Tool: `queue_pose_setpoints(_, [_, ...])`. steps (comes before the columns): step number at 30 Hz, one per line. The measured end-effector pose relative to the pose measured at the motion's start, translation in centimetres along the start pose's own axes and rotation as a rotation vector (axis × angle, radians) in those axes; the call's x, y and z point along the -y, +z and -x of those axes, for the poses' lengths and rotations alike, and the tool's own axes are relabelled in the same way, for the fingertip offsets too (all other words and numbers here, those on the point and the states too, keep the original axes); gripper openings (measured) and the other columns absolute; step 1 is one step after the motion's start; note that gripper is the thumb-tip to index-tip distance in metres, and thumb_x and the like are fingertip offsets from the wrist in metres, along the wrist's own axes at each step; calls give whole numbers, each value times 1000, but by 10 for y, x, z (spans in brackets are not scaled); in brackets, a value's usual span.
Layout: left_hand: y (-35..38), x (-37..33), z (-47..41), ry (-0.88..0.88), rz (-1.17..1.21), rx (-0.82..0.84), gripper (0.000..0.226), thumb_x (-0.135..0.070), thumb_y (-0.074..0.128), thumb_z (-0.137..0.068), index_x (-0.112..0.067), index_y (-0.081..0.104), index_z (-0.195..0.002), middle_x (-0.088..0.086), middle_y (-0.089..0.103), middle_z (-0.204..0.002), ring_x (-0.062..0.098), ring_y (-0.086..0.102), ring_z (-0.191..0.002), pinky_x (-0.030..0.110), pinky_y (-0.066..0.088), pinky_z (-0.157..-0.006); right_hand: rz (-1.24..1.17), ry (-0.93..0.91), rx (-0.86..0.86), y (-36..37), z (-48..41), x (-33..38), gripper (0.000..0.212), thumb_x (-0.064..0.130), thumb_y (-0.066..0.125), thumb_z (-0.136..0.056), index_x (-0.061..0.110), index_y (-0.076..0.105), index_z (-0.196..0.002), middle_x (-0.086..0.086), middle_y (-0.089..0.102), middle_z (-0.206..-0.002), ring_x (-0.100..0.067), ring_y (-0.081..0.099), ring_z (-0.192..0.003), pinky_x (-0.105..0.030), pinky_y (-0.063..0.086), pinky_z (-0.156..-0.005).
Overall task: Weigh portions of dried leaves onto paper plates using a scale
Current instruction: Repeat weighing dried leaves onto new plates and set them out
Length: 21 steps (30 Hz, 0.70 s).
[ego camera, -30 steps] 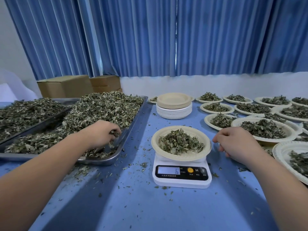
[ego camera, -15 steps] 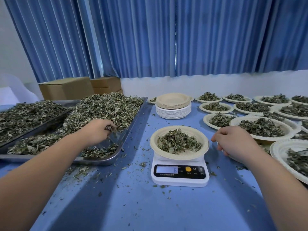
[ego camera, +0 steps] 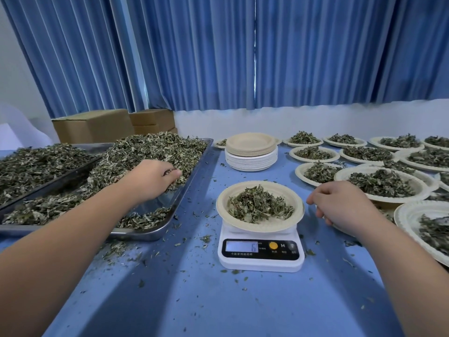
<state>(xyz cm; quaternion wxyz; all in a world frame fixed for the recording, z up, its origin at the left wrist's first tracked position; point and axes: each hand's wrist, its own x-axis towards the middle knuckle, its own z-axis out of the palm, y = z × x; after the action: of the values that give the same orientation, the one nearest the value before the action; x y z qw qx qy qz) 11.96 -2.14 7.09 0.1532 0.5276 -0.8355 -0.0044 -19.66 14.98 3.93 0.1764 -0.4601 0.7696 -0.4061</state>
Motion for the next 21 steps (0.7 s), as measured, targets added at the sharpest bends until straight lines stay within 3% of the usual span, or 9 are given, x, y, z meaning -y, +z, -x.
queue_pose_setpoints(4, [-6,-24,-7,45,146,-123,39,-42,40,-101,-16,60,-78,1,58,-60,12,51,-48,25,40,-48,-15,-1,4,0,-2,-2,29,7,47,-89,14,70,-72,2,60,-46,-16,45,-35,-20,35,-37])
queue_pose_setpoints(8, [-10,-68,-17,146,353,-219,36,-37,44,-101,-22,60,-73,-17,57,-47,-6,50,-40,8,34,-39,-27,-8,-1,0,-5,-4,30,7,46,-89,15,69,-72,2,60,-46,-13,44,-32,-19,34,-36])
queue_pose_setpoints(15, [5,-131,-31,289,429,9,33,-43,46,-99,-20,68,-93,-9,62,-67,-5,50,-45,9,38,-43,-18,-26,-10,-1,-5,-4,28,8,48,-88,15,69,-71,1,61,-48,-14,47,-37,-23,39,-42])
queue_pose_setpoints(18, [13,-145,-32,336,363,132,29,-50,47,-97,-28,65,-103,-10,66,-88,4,60,-76,10,42,-62,-15,-30,-18,-1,-5,-3,23,10,49,-86,6,70,-77,-2,62,-51,-16,48,-40,-26,42,-47])
queue_pose_setpoints(21, [18,-150,-30,324,361,205,35,-60,45,-92,-34,62,-109,-5,66,-103,10,60,-90,26,45,-83,-15,-45,-21,-1,-4,-2,21,10,49,-85,1,68,-81,-7,64,-57,-19,49,-45,-25,41,-49])
